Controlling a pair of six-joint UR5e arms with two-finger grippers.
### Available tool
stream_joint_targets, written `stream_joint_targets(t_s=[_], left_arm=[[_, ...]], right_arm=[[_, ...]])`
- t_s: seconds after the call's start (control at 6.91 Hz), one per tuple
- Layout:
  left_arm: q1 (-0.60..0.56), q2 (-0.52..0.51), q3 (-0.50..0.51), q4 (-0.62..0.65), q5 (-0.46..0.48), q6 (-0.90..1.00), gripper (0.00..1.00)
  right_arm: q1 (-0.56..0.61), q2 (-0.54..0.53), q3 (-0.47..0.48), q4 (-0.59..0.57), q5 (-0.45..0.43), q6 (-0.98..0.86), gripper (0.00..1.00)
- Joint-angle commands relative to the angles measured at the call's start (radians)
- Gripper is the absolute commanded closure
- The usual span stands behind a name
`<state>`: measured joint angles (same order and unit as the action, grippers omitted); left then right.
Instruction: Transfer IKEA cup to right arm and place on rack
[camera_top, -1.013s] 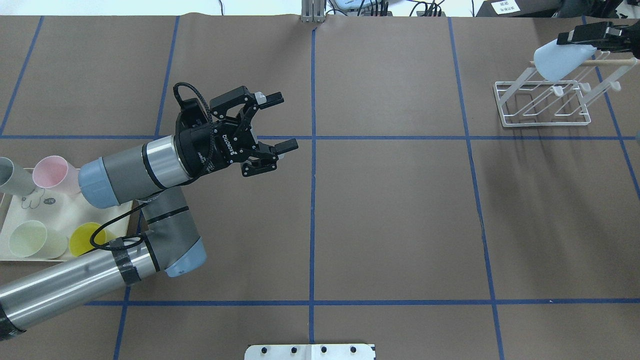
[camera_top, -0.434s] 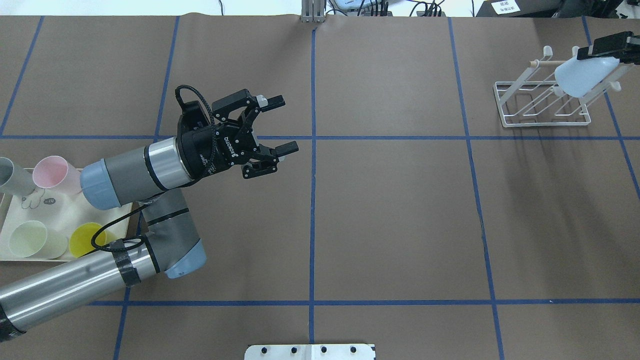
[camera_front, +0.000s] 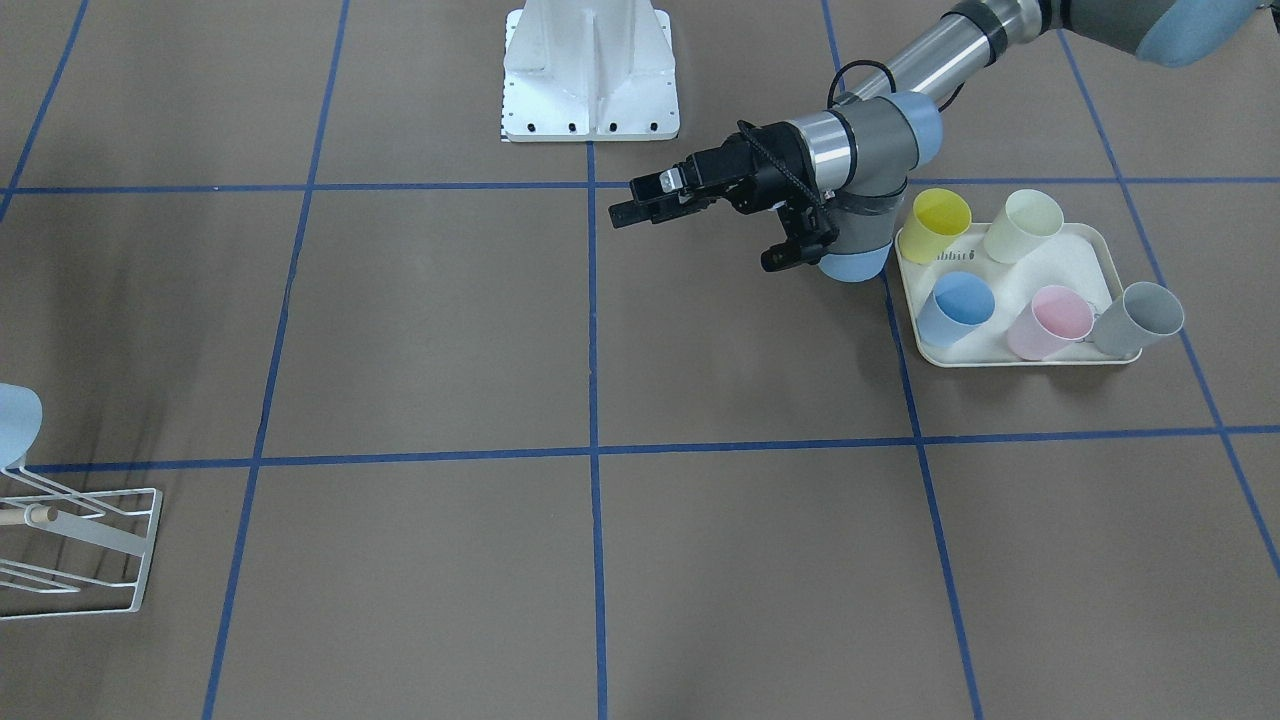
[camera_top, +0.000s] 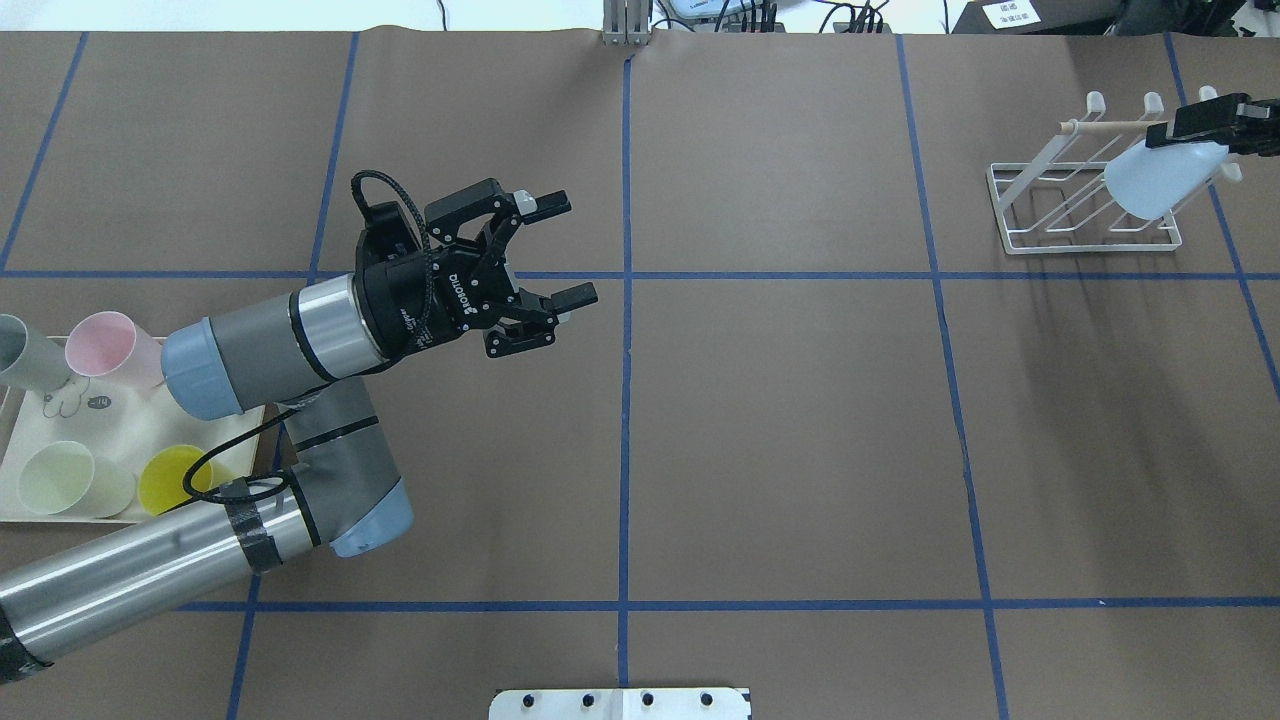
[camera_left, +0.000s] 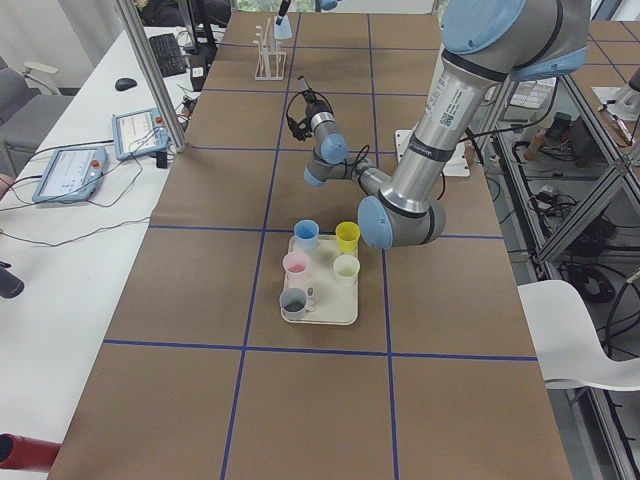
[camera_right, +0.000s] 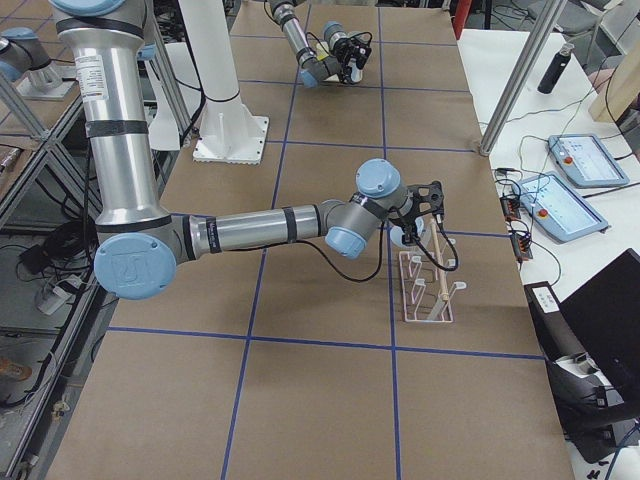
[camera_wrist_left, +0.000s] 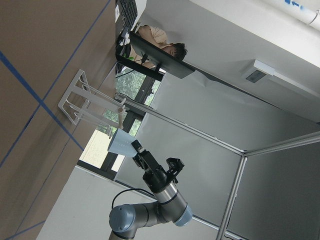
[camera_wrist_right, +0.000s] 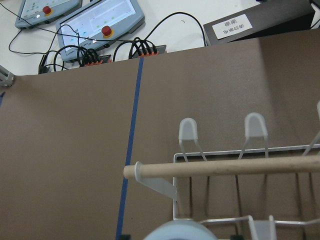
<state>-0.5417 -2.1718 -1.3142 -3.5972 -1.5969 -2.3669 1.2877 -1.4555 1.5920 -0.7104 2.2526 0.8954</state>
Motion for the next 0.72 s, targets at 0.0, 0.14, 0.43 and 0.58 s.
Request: stream_joint_targets(t_s=[0.0, 0.14, 0.43, 0.58], left_arm=[[0.002, 0.000, 0.001, 0.000, 0.002, -0.002, 0.01], [0.002, 0.001, 0.001, 0.000, 0.002, 0.000, 0.01], [0.002, 0.000, 0.001, 0.000, 0.002, 0.000, 0.01], [0.003, 0.000, 0.001, 0.000, 0.002, 0.000, 0.01]], right_arm=[[-0.019, 0.012, -0.023, -0.001, -0.016, -0.021, 1.00], [-0.021, 0.015, -0.033, -0.003, -0.022, -0.044, 1.00], [-0.016, 0.018, -0.037, -0.001, -0.028, -0.053, 1.00], [-0.018, 0.018, -0.046, -0.001, -0.059, -0.053, 1.00]])
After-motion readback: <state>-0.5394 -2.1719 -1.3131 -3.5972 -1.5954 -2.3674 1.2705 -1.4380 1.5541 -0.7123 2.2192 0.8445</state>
